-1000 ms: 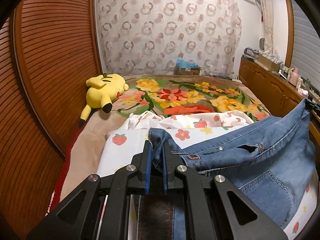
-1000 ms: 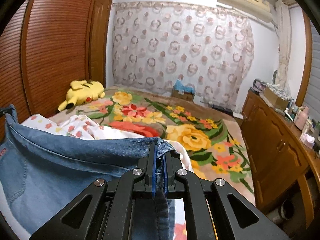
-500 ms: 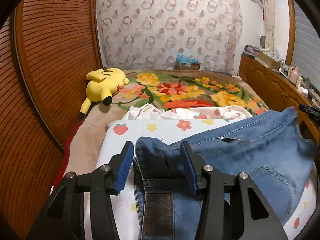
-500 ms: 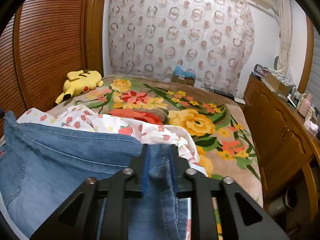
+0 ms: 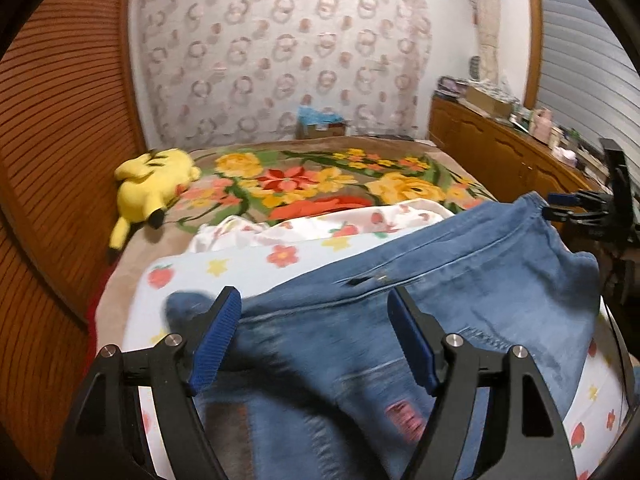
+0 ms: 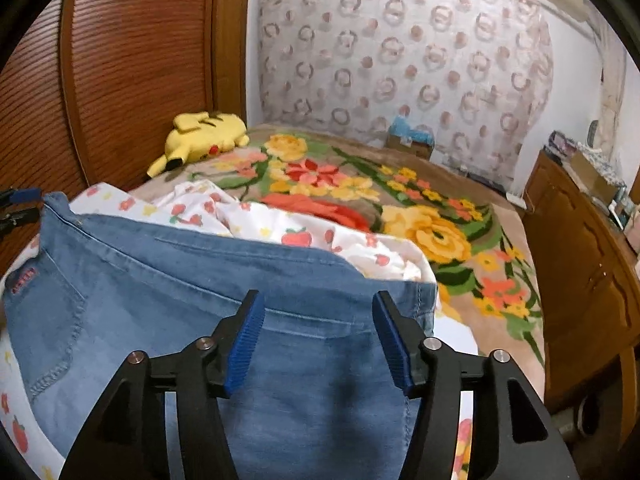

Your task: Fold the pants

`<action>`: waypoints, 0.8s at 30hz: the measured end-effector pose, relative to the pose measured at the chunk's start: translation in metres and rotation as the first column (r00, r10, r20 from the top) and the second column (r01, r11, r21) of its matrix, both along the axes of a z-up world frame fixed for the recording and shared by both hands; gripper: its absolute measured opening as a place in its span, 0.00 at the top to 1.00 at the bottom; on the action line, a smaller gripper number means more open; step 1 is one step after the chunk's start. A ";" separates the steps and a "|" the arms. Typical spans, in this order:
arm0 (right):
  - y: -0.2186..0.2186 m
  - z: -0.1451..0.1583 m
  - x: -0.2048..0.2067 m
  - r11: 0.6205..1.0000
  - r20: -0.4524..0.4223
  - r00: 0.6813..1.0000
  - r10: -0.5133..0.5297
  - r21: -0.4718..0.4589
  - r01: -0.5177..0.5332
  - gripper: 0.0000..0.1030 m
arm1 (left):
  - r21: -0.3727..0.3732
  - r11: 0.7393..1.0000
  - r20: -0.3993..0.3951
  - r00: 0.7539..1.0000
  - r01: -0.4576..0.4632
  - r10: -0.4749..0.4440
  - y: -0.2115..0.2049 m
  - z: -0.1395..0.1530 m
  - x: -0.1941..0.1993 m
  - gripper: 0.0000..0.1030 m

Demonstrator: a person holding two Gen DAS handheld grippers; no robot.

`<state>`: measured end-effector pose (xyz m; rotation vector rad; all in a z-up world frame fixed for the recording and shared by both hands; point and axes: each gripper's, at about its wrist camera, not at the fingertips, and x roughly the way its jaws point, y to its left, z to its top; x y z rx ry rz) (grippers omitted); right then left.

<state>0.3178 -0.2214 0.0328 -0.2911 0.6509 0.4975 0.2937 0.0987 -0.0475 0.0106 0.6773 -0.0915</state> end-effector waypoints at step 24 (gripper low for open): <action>-0.030 -0.018 0.040 0.997 -0.120 0.990 -0.071 0.018 0.073 0.41 | 0.071 0.965 -0.263 0.938 0.253 -0.226 -0.045 -0.040 0.062 0.67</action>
